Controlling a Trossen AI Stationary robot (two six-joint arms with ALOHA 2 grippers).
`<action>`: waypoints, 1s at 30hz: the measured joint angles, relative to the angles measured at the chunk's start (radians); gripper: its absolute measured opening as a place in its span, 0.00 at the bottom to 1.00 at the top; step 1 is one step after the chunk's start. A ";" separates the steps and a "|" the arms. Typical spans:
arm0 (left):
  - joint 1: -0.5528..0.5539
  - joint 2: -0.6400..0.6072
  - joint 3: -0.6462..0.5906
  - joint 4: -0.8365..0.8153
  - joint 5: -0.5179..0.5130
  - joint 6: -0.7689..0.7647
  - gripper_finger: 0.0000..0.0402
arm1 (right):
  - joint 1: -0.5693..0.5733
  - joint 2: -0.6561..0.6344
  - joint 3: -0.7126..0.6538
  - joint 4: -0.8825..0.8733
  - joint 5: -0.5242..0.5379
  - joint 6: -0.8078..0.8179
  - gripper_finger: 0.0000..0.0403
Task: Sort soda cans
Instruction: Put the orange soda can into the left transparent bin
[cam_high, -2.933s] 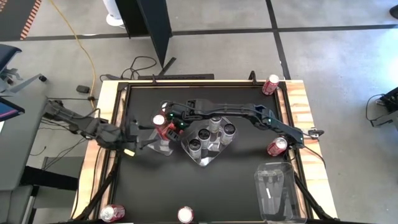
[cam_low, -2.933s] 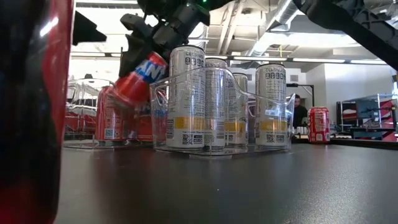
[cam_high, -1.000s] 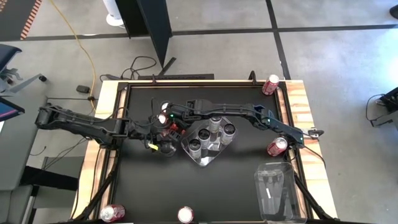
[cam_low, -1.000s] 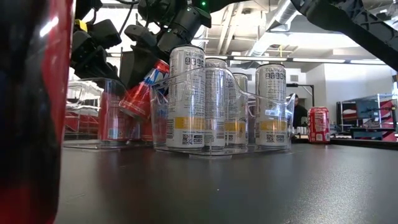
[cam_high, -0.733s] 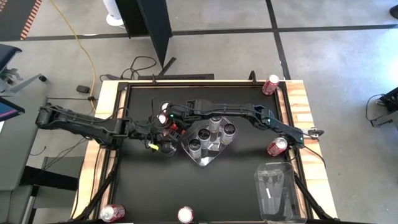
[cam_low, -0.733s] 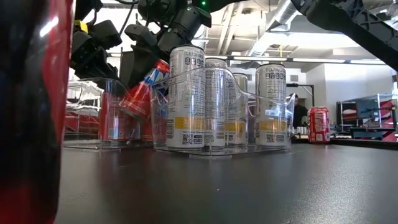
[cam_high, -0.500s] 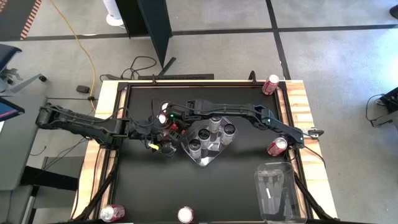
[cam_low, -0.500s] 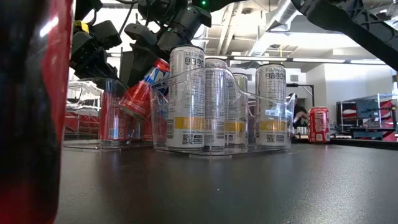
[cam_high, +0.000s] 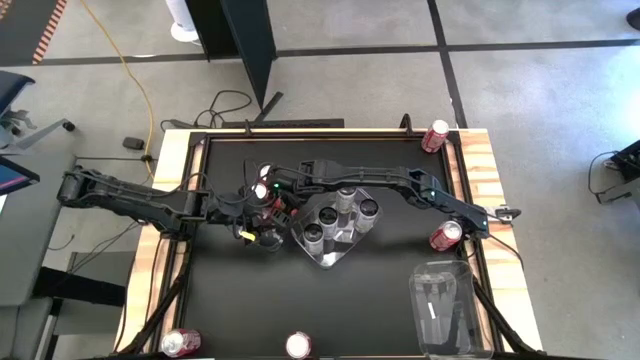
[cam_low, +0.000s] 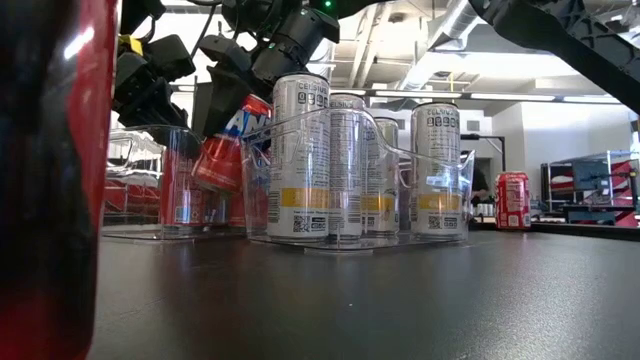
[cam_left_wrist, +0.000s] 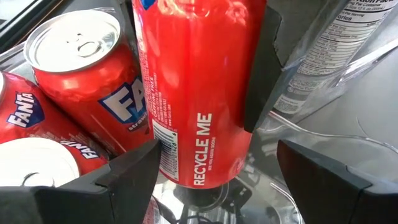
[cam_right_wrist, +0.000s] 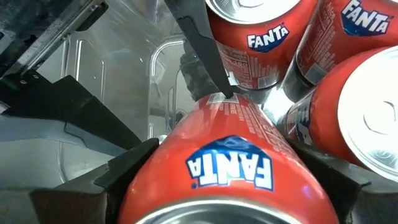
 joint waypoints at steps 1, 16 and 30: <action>0.000 0.000 0.000 0.000 0.000 0.001 0.79 | 0.000 0.000 0.000 0.001 0.000 0.000 0.87; 0.000 0.000 0.000 0.006 -0.015 -0.008 0.79 | 0.004 0.000 0.000 0.012 0.001 -0.008 0.88; 0.000 0.000 -0.010 0.078 -0.043 0.003 0.79 | 0.010 0.000 0.000 -0.015 -0.005 -0.011 0.88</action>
